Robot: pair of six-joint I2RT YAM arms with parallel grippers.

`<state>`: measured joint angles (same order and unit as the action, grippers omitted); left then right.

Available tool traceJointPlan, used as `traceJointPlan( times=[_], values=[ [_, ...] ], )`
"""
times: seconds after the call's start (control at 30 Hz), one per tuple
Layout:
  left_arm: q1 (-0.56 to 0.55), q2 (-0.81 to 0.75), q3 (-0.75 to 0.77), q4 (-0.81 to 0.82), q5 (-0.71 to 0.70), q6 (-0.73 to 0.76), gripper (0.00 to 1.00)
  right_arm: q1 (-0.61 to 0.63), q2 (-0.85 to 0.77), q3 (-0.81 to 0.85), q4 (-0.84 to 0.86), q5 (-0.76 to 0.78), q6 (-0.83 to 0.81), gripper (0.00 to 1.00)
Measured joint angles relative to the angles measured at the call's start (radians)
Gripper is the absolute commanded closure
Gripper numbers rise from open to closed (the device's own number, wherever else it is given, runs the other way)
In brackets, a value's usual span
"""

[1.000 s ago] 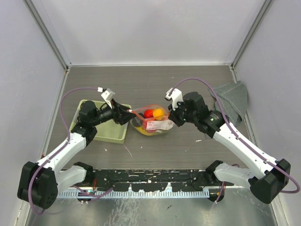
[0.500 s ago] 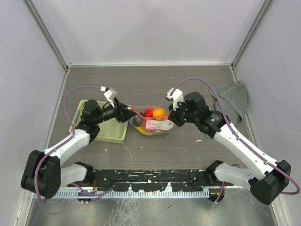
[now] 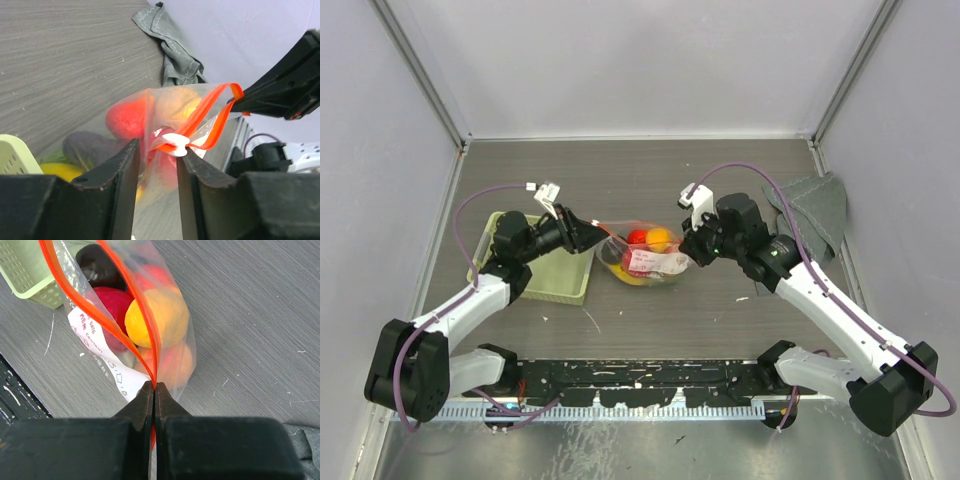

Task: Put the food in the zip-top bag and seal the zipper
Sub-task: Adjust the zipper food storage bag at the center of the board.

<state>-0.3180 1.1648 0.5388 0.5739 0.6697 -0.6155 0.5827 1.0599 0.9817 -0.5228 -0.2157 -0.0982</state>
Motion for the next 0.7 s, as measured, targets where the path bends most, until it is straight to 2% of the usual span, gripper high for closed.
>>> traceJointPlan(
  times=[0.13,0.2,0.27,0.43,0.7],
  values=[
    [0.005,-0.001,0.012,-0.042,-0.028,-0.053,0.57,-0.007,0.000,0.000,0.000,0.000,0.004,0.99],
    [0.013,-0.003,0.015,-0.064,-0.047,-0.071,0.51,-0.012,0.000,0.000,0.000,0.000,0.007,0.99],
    [0.019,-0.005,0.015,-0.080,-0.060,-0.085,0.49,-0.018,0.000,0.000,0.000,0.000,0.011,0.99],
    [0.024,-0.005,0.014,-0.085,-0.063,-0.096,0.48,-0.029,0.000,0.000,0.000,-0.005,0.023,0.99],
    [0.025,0.056,0.014,-0.021,0.051,-0.049,0.51,-0.030,0.000,0.000,0.000,-0.034,0.026,0.99]
  ],
)
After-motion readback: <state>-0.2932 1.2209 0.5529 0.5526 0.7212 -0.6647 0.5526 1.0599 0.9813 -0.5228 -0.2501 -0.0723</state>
